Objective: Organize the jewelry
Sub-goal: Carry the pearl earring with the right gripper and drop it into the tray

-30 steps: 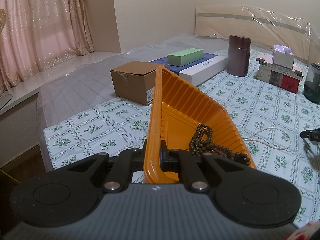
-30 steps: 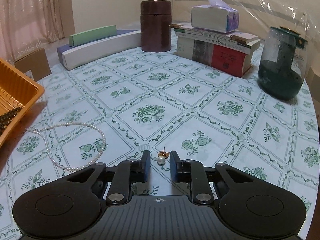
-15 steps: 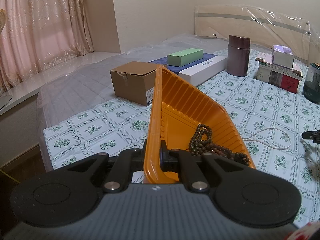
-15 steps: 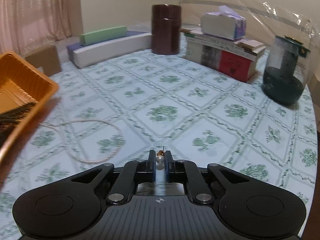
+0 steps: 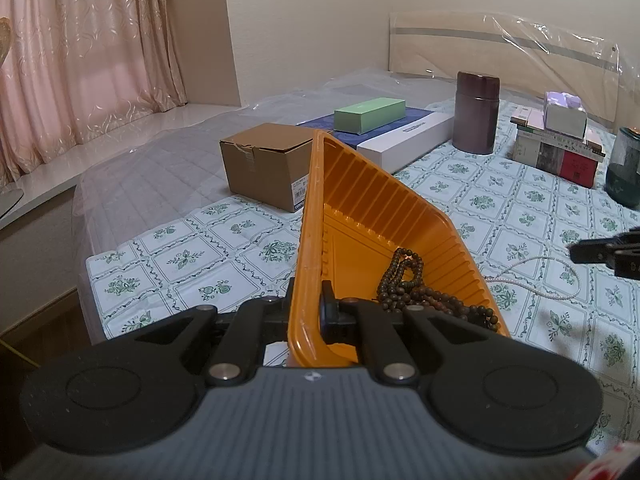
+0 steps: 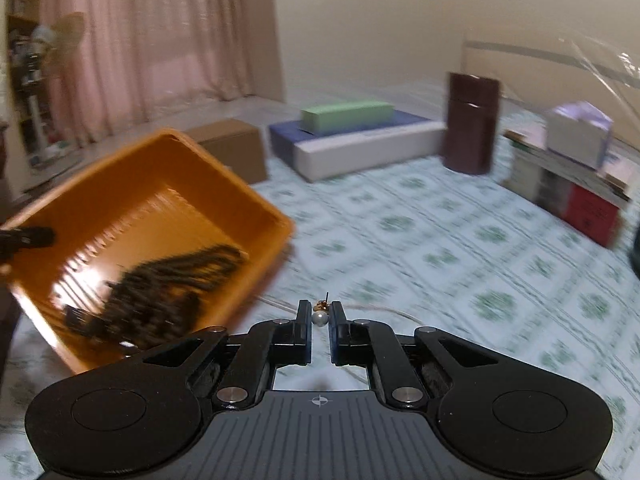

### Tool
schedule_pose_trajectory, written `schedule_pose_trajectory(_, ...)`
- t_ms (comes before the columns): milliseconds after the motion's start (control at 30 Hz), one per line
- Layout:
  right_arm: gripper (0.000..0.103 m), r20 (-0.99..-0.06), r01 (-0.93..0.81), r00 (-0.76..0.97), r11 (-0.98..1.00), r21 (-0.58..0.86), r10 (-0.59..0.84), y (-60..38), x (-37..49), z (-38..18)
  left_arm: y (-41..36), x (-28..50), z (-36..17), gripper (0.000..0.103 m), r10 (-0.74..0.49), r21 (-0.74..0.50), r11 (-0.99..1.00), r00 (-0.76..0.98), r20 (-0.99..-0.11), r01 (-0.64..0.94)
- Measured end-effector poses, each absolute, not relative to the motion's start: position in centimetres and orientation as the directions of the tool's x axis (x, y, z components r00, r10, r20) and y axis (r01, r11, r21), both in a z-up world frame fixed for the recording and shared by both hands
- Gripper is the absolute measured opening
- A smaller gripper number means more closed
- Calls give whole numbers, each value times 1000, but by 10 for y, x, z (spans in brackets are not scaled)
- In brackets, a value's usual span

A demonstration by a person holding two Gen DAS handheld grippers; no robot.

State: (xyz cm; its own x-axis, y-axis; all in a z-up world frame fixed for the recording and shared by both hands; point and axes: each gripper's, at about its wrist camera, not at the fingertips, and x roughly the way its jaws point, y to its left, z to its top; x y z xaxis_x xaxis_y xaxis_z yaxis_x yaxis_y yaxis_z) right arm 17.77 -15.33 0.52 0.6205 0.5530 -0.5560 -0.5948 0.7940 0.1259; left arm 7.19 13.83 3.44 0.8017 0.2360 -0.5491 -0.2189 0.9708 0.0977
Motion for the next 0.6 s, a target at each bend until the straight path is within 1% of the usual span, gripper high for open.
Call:
schedule_pose_trajectory(300, 8, -523, -696, 543, 701, 158, 657, -101, 168, 23, 138, 72, 35, 7, 236, 98, 971, 802, -549, -218)
schedule_pose_trajectory(600, 8, -538, -775, 437, 605, 182, 721, -48, 161, 22, 138, 72, 35, 7, 234, 95, 971, 802, -549, -218)
